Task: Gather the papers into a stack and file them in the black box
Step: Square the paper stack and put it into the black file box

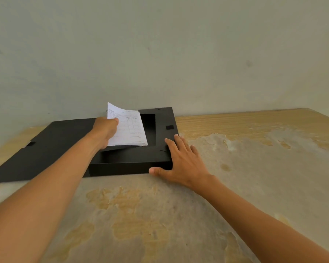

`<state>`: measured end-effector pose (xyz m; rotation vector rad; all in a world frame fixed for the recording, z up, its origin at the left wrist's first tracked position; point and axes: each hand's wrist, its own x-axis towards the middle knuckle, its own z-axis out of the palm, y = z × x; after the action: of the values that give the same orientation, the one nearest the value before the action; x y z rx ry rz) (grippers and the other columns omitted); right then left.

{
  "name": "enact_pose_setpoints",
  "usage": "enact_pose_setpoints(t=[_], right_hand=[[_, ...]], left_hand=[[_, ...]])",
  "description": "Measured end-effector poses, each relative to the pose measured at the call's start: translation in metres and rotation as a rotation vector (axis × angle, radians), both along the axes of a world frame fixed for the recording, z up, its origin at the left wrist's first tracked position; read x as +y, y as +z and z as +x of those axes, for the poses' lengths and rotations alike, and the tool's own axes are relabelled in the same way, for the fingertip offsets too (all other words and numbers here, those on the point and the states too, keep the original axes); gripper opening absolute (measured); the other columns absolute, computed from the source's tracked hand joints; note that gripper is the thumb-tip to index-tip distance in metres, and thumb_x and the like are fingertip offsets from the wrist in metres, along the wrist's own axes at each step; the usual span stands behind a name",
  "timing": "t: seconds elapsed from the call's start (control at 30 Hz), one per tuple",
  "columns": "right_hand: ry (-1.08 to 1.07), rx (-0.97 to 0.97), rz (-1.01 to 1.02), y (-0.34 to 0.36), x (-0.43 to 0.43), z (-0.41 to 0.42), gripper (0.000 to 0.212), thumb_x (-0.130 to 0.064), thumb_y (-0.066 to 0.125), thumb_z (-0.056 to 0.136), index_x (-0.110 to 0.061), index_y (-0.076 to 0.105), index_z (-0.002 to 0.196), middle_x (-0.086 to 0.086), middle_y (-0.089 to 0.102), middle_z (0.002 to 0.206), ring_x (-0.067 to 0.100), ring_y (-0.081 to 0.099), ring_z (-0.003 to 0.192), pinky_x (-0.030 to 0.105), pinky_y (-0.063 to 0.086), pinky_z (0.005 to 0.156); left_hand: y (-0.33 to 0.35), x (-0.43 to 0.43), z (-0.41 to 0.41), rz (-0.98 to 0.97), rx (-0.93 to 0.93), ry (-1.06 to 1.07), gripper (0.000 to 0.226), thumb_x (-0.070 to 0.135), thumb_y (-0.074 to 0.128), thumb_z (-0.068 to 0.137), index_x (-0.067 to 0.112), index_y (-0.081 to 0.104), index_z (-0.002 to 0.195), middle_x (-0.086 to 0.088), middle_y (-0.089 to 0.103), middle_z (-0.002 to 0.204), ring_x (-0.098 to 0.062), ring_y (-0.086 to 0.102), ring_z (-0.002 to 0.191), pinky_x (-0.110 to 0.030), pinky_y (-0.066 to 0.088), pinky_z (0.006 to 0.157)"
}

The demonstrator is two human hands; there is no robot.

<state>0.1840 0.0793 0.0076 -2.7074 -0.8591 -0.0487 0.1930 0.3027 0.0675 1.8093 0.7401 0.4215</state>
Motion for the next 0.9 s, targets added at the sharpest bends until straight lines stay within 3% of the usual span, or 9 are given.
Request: enact_pose_setpoints(t=[0.17, 0.33, 0.47, 0.5, 0.53, 0.6, 0.67, 0.9], right_hand=[[-0.012, -0.014, 0.015, -0.002, 0.002, 0.001, 0.099, -0.078, 0.039, 0.075, -0.019, 0.012, 0.15, 0.009, 0.001, 0.16, 0.026, 0.003, 0.148, 0.045, 0.013, 0.118], [0.006, -0.037, 0.0, -0.001, 0.0, -0.001, 0.097, -0.078, 0.037, 0.076, -0.019, 0.012, 0.149, 0.01, 0.002, 0.16, 0.027, 0.005, 0.147, 0.043, 0.014, 0.118], [0.009, -0.058, -0.011, -0.002, 0.0, -0.001, 0.097, -0.078, 0.037, 0.076, -0.019, 0.012, 0.149, 0.01, 0.003, 0.16, 0.027, 0.005, 0.147, 0.043, 0.014, 0.117], [0.009, -0.063, -0.012, -0.002, 0.0, -0.001, 0.097, -0.078, 0.037, 0.076, -0.019, 0.012, 0.149, 0.01, 0.003, 0.16, 0.028, 0.006, 0.147, 0.043, 0.014, 0.117], [0.01, -0.065, -0.013, -0.002, 0.0, -0.002, 0.097, -0.078, 0.036, 0.076, -0.019, 0.012, 0.149, 0.01, 0.003, 0.16, 0.028, 0.006, 0.147, 0.043, 0.014, 0.117], [0.01, -0.066, -0.007, -0.003, 0.0, -0.002, 0.097, -0.078, 0.036, 0.076, -0.019, 0.012, 0.149, 0.01, 0.003, 0.16, 0.028, 0.006, 0.147, 0.043, 0.014, 0.117], [0.01, -0.066, 0.0, -0.003, 0.0, -0.001, 0.098, -0.078, 0.038, 0.076, -0.019, 0.013, 0.149, 0.011, 0.003, 0.16, 0.028, 0.007, 0.147, 0.043, 0.015, 0.117], [0.016, -0.078, -0.002, -0.004, 0.001, 0.0, 0.099, -0.079, 0.038, 0.075, -0.018, 0.013, 0.149, 0.012, 0.004, 0.16, 0.029, 0.008, 0.146, 0.043, 0.015, 0.117]], left_hand=[[-0.019, 0.0, 0.021, -0.004, 0.102, -0.055, 0.033, 0.018, 0.047, 0.097, 0.002, 0.053, 0.125, -0.013, 0.061, 0.118, -0.026, 0.057, 0.091, -0.035, 0.047, 0.077], [-0.029, -0.01, 0.035, 0.05, 0.179, -0.087, 0.024, 0.015, 0.047, 0.095, 0.003, 0.054, 0.114, -0.005, 0.055, 0.08, -0.021, 0.055, 0.072, -0.03, 0.046, 0.061], [-0.027, -0.018, 0.044, 0.126, 0.221, -0.107, 0.031, 0.012, 0.046, 0.092, 0.001, 0.05, 0.121, -0.01, 0.06, 0.094, -0.024, 0.059, 0.082, -0.035, 0.052, 0.072], [-0.028, -0.022, 0.047, 0.144, 0.229, -0.117, 0.033, 0.012, 0.046, 0.091, 0.0, 0.05, 0.121, -0.011, 0.06, 0.097, -0.023, 0.059, 0.079, -0.032, 0.051, 0.069], [-0.03, -0.026, 0.049, 0.173, 0.235, -0.132, 0.029, 0.011, 0.045, 0.09, -0.001, 0.051, 0.116, -0.01, 0.058, 0.092, -0.019, 0.055, 0.071, -0.027, 0.047, 0.061], [-0.035, -0.034, 0.054, 0.238, 0.254, -0.136, 0.012, 0.011, 0.045, 0.09, 0.001, 0.049, 0.086, -0.005, 0.047, 0.074, -0.014, 0.042, 0.057, -0.023, 0.034, 0.05], [-0.041, -0.04, 0.058, 0.277, 0.246, -0.125, 0.025, 0.015, 0.046, 0.091, 0.009, 0.037, 0.068, -0.002, 0.039, 0.068, -0.013, 0.037, 0.054, -0.023, 0.032, 0.05], [-0.041, -0.038, 0.055, 0.228, 0.136, -0.079, 0.018, 0.003, 0.043, 0.086, 0.009, 0.042, 0.069, -0.01, 0.047, 0.072, -0.017, 0.042, 0.056, -0.025, 0.033, 0.049]])
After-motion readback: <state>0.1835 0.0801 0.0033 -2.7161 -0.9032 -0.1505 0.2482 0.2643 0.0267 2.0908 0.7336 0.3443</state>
